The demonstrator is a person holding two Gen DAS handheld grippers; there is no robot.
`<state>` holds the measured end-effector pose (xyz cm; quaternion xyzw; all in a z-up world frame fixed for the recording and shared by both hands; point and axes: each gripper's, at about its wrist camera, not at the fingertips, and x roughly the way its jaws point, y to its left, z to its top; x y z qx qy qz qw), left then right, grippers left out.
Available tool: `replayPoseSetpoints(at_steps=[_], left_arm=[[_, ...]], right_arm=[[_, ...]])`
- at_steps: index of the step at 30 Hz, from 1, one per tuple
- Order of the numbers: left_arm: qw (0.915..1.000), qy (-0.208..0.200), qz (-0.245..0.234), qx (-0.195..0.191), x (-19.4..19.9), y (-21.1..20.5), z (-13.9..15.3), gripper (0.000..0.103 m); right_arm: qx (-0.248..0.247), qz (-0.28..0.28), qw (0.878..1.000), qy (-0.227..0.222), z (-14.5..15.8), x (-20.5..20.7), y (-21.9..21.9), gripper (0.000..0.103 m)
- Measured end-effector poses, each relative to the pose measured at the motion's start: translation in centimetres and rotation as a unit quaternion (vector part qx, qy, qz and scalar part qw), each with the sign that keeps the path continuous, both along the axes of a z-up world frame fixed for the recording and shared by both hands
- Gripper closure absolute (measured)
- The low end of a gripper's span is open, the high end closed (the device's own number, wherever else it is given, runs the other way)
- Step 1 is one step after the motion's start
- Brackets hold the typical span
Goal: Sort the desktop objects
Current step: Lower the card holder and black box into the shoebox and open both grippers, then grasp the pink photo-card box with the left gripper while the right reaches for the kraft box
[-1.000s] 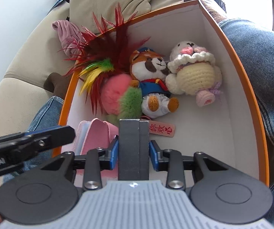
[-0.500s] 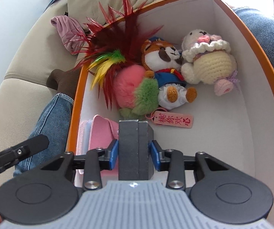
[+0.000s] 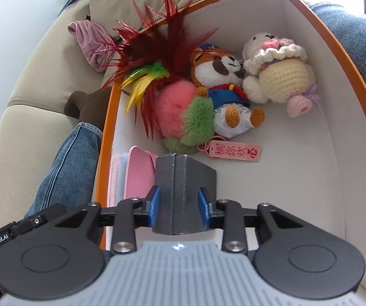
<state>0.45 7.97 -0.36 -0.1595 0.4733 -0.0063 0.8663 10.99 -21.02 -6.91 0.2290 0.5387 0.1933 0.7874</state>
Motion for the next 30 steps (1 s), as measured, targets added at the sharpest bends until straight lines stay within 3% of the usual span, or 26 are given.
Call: replayPoseSetpoints(at_steps=[4, 8, 10, 16, 20, 21, 27, 29, 30], left_arm=[[0.9995, 0.03, -0.007, -0.008, 0.1, 1.4, -1.1, 0.05], [0.9974, 0.063, -0.017, -0.031, 0.8, 2.6, -3.0, 0.046], [0.9963, 0.074, -0.023, -0.037, 1.2, 2.7, -4.1, 0.04], [0.9909, 0.126, -0.037, -0.028, 2.6, 2.2, -7.8, 0.039], [0.9864, 0.152, -0.045, -0.042, 3.0, 2.0, -9.8, 0.037], [0.9858, 0.153, -0.048, -0.05, 3.0, 1.9, -10.1, 0.031], [0.9857, 0.143, -0.046, -0.076, 3.3, 2.0, -11.3, 0.02], [0.9869, 0.135, -0.057, -0.068, 3.0, 1.5, -11.3, 0.02], [0.9872, 0.131, -0.062, -0.066, 2.8, 1.3, -11.3, 0.027]], right_arm=[[-0.022, 0.005, 0.999, -0.048, 2.7, -0.6, -0.3, 0.068], [-0.036, 0.054, 0.991, -0.119, 6.3, -1.4, 1.4, 0.068], [-0.047, 0.094, 0.982, -0.154, 7.7, -1.9, 3.0, 0.068], [-0.092, 0.184, 0.952, -0.225, 9.1, -2.7, 8.4, 0.068], [-0.102, 0.214, 0.943, -0.235, 8.8, -1.9, 10.6, 0.068], [-0.103, 0.218, 0.942, -0.233, 8.6, -1.7, 11.0, 0.068], [-0.112, 0.23, 0.941, -0.22, 7.3, -0.9, 12.7, 0.068], [-0.111, 0.23, 0.943, -0.215, 7.0, -0.6, 12.9, 0.068], [-0.111, 0.229, 0.943, -0.213, 6.8, -0.4, 13.0, 0.068]])
